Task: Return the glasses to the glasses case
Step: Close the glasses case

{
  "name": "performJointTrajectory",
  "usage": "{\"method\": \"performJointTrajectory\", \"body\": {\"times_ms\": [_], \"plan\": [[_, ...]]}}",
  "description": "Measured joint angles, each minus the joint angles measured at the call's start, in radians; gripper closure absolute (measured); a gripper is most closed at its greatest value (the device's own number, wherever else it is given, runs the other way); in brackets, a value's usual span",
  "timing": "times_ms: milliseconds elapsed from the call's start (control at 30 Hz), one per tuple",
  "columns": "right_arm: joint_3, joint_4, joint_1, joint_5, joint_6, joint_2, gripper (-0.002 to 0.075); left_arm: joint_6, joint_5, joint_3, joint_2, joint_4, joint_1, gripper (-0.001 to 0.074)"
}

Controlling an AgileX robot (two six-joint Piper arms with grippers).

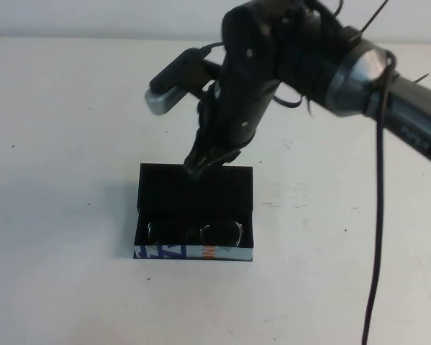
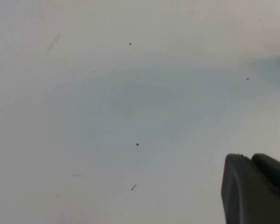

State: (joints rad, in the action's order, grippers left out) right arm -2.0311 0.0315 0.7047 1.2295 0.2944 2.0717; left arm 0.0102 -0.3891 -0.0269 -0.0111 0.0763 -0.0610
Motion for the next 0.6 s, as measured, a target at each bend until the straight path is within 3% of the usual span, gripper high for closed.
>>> {"method": "performJointTrajectory", "body": {"times_ms": [233,600], "plan": [[0.002,-0.091,-0.129,0.008,0.028,-0.073,0.0734,0.000,0.000,0.000,0.000,0.000,0.000,0.0738],[0.004,-0.178,-0.166,0.015,0.068,-0.096,0.0734,0.011,0.049,0.000,0.000,0.048,0.000,0.0738]]}}
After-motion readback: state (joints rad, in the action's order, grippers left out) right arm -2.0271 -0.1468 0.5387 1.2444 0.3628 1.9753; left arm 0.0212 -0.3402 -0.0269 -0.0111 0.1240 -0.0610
